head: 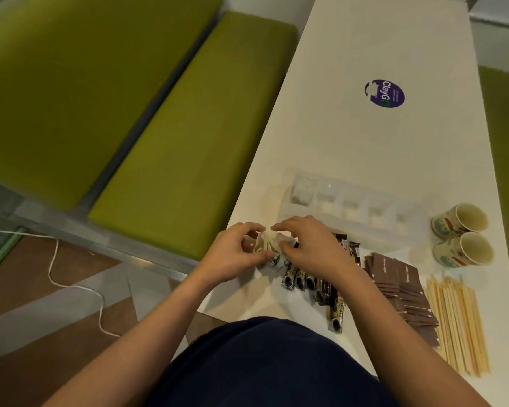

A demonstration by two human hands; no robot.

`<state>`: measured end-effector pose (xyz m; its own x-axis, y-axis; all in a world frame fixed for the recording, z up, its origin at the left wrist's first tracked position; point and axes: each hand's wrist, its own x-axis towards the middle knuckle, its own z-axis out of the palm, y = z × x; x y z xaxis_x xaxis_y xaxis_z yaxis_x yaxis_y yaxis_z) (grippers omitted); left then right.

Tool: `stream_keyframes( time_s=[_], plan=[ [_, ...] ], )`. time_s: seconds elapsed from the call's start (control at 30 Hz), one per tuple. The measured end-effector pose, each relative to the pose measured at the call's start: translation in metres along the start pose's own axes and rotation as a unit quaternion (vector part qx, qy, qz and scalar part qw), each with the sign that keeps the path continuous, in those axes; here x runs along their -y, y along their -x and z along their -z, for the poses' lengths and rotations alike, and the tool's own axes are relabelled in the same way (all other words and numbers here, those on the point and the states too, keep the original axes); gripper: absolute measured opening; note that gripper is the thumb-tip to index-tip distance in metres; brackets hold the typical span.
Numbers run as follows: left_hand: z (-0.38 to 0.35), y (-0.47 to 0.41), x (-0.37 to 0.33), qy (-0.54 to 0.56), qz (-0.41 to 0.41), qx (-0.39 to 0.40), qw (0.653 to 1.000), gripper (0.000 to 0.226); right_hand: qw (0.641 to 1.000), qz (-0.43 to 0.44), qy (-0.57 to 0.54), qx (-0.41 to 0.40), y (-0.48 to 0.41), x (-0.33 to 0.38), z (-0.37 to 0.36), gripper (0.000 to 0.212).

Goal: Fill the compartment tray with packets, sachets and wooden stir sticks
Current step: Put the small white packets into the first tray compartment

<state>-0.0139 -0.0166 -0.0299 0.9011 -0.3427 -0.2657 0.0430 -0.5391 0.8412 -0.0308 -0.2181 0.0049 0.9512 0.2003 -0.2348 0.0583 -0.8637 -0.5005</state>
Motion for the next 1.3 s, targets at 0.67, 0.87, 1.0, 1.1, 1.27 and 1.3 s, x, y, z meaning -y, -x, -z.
stream_keyframes(
  time_s=[0.67, 0.87, 1.0, 1.1, 1.27, 1.3],
  plan=[
    [0.004, 0.013, 0.008, 0.128, 0.042, 0.026, 0.991, 0.057, 0.996, 0.047, 0.038, -0.065, 0.022, 0.012, -0.016, 0.029],
    [0.008, 0.012, 0.01, 0.158, 0.054, 0.052, 0.985, 0.052, 0.995, 0.036, 0.064, -0.07, 0.024, 0.003, -0.017, 0.023],
    [0.009, 0.01, 0.015, 0.175, 0.069, 0.046, 0.981, 0.043, 0.994, 0.034, 0.074, -0.072, 0.026, 0.0, -0.019, 0.023],
    [0.007, 0.01, 0.018, 0.178, 0.072, 0.028, 0.981, 0.037, 0.993, 0.037, 0.08, -0.075, 0.027, 0.0, -0.02, 0.022],
    [0.004, 0.008, 0.016, 0.235, 0.088, -0.011, 0.968, 0.031, 0.992, 0.037, 0.098, -0.066, 0.027, 0.003, -0.019, 0.028],
    [0.003, 0.007, 0.016, 0.237, 0.088, -0.012, 0.967, 0.03, 0.993, 0.03, 0.083, -0.077, 0.027, 0.004, -0.018, 0.03]
  ],
)
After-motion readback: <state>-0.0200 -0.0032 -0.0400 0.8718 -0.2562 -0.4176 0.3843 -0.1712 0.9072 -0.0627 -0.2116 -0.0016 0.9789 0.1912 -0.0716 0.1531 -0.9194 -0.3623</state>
